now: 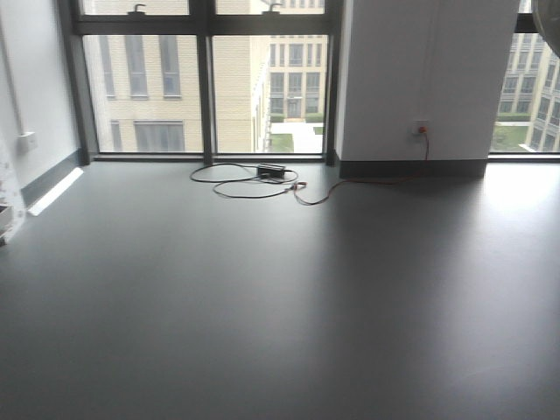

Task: Move white bin to right shelf second layer
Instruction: 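Turn toward the roller shelf rack holding the white bin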

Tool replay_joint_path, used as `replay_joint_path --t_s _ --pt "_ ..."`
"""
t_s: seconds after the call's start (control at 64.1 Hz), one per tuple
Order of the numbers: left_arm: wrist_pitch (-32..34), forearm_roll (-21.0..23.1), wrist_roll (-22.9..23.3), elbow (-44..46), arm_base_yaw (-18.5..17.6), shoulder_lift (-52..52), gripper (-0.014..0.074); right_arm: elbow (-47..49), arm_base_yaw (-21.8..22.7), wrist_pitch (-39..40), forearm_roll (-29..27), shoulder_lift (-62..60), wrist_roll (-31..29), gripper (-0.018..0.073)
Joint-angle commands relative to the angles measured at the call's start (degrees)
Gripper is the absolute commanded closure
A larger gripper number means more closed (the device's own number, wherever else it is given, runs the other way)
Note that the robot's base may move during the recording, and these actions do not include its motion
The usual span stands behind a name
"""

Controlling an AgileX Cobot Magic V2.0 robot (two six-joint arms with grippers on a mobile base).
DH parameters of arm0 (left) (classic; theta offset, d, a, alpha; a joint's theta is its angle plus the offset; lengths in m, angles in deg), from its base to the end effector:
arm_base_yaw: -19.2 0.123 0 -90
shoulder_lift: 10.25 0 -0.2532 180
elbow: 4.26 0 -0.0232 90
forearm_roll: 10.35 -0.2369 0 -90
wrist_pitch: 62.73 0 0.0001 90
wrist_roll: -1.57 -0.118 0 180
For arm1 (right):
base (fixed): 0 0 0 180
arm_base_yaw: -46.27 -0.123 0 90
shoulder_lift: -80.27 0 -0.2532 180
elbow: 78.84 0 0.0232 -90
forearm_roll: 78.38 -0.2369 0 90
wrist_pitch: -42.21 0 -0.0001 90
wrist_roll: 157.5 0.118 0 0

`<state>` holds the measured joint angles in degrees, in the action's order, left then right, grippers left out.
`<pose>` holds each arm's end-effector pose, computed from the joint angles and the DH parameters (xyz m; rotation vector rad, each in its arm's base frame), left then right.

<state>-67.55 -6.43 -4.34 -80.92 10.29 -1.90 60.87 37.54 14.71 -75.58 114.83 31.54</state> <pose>0.1001 -0.0164 0.2038 0.1537 1.5609 -0.0993 0.1282 0.0170 0.3257 -0.0177 1.7889 0.1716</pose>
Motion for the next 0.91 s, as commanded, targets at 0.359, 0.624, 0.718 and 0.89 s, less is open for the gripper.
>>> replay_joint_path --t_s 0.359,0.624,0.718,0.89 --pt "4.8 0.3 0.2 -2.1 -0.2 -0.8 0.0512 1.7 0.3 6.2 0.1 0.3 0.0 0.0503" --pt "4.8 0.3 0.2 -2.1 -0.2 -0.8 0.0512 1.7 0.3 6.2 0.1 0.3 0.0 0.0503" --pt "4.8 0.3 0.2 -2.1 -0.2 -0.8 0.0512 1.7 0.3 6.2 0.1 0.3 0.0 0.0503" --pt "4.8 0.3 0.2 -2.1 -0.2 -0.8 0.0512 1.7 0.3 6.2 0.1 0.3 0.0 0.0503"
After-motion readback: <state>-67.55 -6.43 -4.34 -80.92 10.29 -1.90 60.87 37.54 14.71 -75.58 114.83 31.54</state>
